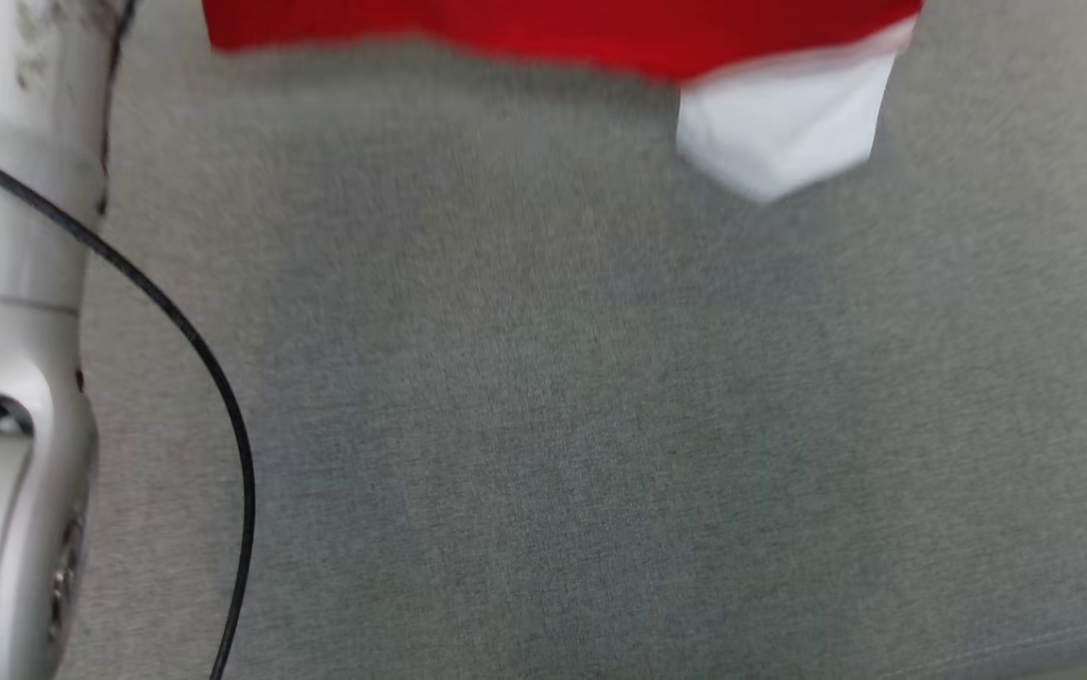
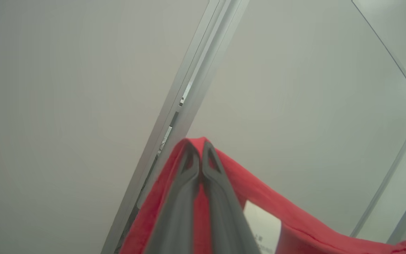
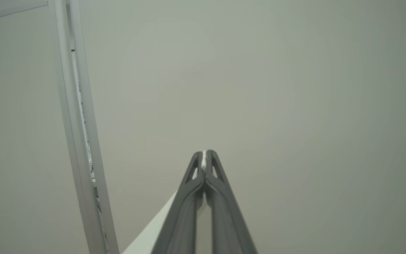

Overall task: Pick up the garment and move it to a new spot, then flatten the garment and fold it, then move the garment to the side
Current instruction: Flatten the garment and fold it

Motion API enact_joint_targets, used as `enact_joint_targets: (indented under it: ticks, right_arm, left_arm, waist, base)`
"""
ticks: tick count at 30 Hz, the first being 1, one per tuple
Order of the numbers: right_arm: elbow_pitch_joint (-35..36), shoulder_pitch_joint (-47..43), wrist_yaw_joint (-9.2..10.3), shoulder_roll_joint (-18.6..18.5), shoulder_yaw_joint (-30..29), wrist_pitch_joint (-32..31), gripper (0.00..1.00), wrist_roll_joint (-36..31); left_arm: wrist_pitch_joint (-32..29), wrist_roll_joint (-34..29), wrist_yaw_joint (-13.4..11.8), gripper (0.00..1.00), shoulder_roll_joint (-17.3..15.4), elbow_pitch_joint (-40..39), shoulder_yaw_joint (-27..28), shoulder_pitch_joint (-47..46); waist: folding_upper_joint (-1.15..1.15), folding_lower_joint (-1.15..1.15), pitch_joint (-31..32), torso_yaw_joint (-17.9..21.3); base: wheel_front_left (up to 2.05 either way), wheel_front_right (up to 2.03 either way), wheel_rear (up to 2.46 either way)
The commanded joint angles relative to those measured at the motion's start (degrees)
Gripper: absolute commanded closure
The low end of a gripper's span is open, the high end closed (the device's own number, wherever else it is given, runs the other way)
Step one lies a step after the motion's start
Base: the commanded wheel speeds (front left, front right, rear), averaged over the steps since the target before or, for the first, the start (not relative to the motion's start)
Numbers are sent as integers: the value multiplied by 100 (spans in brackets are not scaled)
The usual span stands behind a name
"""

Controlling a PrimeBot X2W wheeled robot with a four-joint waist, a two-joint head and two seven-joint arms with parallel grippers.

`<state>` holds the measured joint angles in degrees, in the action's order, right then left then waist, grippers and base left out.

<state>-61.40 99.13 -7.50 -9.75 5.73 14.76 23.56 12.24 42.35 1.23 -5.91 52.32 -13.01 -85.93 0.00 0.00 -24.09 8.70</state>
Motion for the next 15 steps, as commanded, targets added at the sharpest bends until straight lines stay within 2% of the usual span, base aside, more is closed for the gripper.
enact_joint_targets:
  ticks: [1, 3, 8, 11, 15]
  right_arm:
    - [171, 199, 2, -22, -190, 64, 100, -114]
    - [646, 386, 2, -32, -664, 62, 100, -317]
    - [1989, 83, 2, 472, -2023, 46, 100, -838]
    - [2199, -130, 2, 597, -2160, 46, 100, -905]
    - [2212, -525, 2, 661, -1924, 48, 100, -836]
  left_arm:
    - [126, -44, 10, 100, 1, 59, 72, -263]
    - [259, -186, -70, 100, 19, 38, 164, -663]
    - [283, -950, -359, 100, 81, -752, 675, -790]
    - [284, -1240, -372, 100, 161, -927, 811, -612]
    - [287, -1643, -319, 100, 239, -921, 929, -469]
  waist:
    - [0, 0, -618, 108]
    - [0, 0, -827, 101]
    - [0, 0, -1262, 93]
    - [0, 0, -1379, 92]
    - [0, 0, -1646, 129]
  base:
    - [0, 0, 0]
    - [0, 0, 0]
    - [0, 0, 0]
    - [0, 0, 0]
    - [0, 0, 0]
